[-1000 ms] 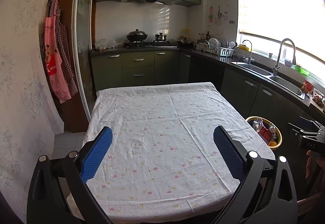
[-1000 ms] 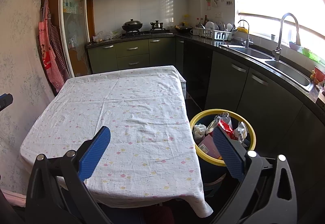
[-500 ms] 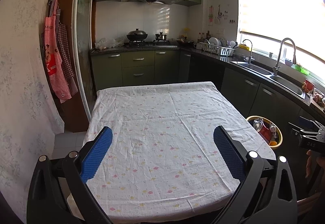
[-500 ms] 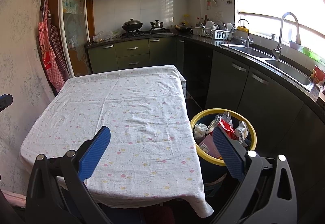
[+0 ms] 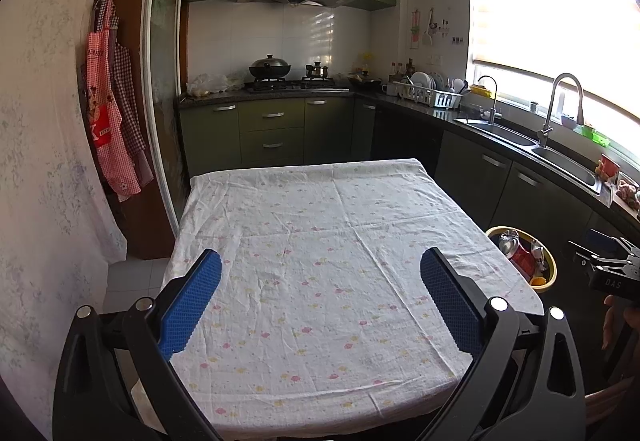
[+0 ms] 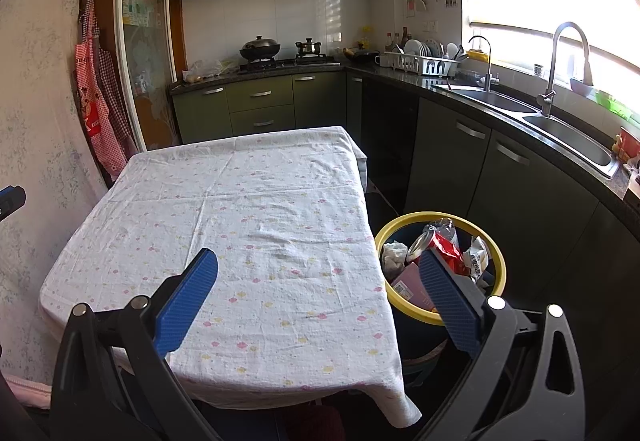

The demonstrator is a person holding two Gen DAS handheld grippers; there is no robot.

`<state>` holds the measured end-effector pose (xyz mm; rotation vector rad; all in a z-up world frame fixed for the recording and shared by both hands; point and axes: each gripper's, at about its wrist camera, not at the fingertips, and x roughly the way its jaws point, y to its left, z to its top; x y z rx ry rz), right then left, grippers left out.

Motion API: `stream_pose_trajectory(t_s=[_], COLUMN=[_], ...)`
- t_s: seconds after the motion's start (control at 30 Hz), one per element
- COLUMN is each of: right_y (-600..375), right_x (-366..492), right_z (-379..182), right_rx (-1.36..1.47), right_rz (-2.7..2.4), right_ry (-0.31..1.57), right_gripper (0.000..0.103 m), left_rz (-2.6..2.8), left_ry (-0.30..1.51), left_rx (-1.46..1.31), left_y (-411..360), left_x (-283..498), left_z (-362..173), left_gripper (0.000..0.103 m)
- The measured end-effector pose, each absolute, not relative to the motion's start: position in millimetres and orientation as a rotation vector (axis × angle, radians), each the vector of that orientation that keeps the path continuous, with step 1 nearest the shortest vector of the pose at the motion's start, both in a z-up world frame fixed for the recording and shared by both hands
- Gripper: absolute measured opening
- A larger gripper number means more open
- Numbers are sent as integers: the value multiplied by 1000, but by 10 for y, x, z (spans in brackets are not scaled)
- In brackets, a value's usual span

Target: Collect trash

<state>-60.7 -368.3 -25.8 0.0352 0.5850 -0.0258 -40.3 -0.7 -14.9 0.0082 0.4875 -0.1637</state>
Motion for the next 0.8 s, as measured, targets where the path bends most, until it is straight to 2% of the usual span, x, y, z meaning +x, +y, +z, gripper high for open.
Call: stream_pose_trajectory(t_s=[0.8], right_y=[-3673], right_x=[-606], right_z=[-271], right_rx=[37], right_rz=[-25], right_ry=[587], right_gripper=[96], left_rz=[-169], left_ry=[500], left_rx=[10], left_y=[-26], left_x=[-399], left_z=[-184], left_gripper=[98])
